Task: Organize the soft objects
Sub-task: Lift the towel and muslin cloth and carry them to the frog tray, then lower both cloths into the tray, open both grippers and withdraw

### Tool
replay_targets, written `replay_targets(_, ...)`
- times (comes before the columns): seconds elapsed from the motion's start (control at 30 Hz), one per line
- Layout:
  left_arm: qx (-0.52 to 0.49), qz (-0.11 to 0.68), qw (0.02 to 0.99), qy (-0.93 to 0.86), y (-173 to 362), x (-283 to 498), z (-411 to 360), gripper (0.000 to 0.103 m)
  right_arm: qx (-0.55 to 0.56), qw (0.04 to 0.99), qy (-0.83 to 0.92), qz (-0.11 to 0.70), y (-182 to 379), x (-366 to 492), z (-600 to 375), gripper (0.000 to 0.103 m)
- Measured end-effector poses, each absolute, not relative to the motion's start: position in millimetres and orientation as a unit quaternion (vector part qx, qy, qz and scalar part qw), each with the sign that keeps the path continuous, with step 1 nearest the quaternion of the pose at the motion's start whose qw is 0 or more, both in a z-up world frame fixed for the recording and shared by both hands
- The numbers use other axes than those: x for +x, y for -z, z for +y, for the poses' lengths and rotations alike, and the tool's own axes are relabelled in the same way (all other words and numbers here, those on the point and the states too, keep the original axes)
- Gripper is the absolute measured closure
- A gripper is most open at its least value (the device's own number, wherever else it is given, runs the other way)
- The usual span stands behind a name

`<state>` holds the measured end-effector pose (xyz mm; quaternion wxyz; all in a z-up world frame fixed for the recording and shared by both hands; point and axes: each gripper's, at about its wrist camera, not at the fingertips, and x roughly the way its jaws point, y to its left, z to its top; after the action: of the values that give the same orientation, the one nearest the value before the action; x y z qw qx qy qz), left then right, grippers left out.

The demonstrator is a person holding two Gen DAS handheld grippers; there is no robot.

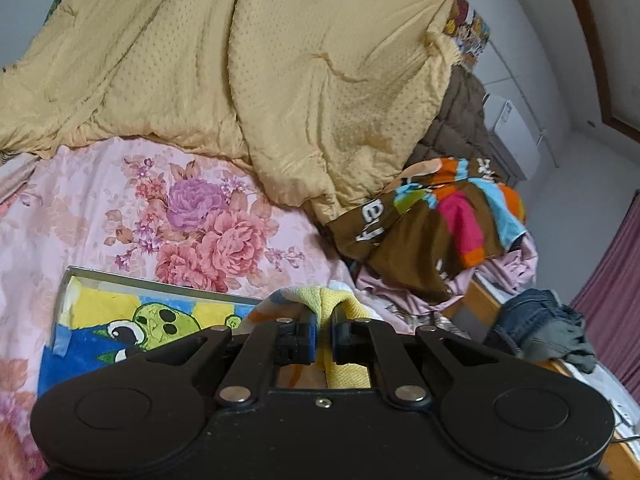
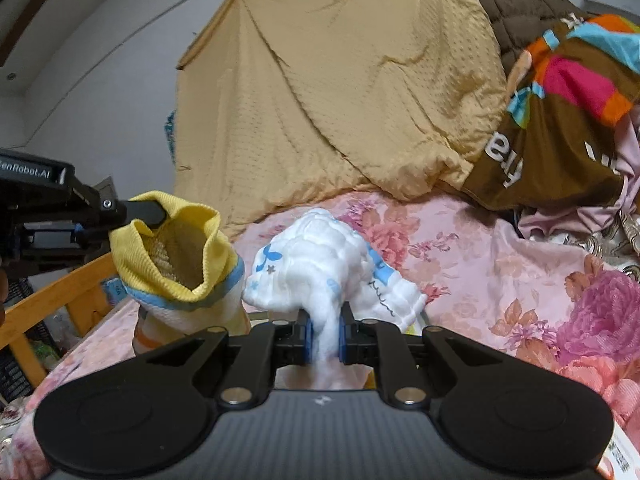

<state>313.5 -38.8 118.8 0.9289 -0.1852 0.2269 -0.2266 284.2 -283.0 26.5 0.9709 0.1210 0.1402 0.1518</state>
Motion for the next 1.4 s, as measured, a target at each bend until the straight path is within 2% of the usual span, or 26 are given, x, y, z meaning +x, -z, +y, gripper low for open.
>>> replay_targets(0.33,-0.167,0.253,0.935,0.187,-67.9,381.7,-65.4,0.096,0.136,0.961,-0.138,0.198,-5.8,340.8,-293.5,0.089)
replay_targets(0.83,-0.146,0.326,0.931,0.071,-4.2,420.5,-40.2,0.093,0.152,0.934,-0.178,0.269,19.2,375.3,-272.4,0.086)
replay_targets(0.97,-0.153,0.339,0.927,0.052,5.9,422.7,-31.4,0.085,0.164,0.926,-0.183,0.287,25.2,381.0,-266.4,0.083)
replay_targets(1.1,-0.148,0.343,0.927,0.040,8.3,420.7,-30.2,0.074,0.156,0.927,-0.176,0.293,26.5,380.9,-261.4,0.074)
replay_targets(1.23,-0.135,0.345,0.928,0.024,9.8,418.9,-32.3,0.068,0.146,0.928,-0.167,0.299,27.4,380.4,-258.1,0.067)
replay_targets(1.4,-0.097,0.344,0.934,0.006,10.5,416.1,-38.4,0.051,0.143,0.928,-0.165,0.302,28.3,380.3,-257.5,0.064)
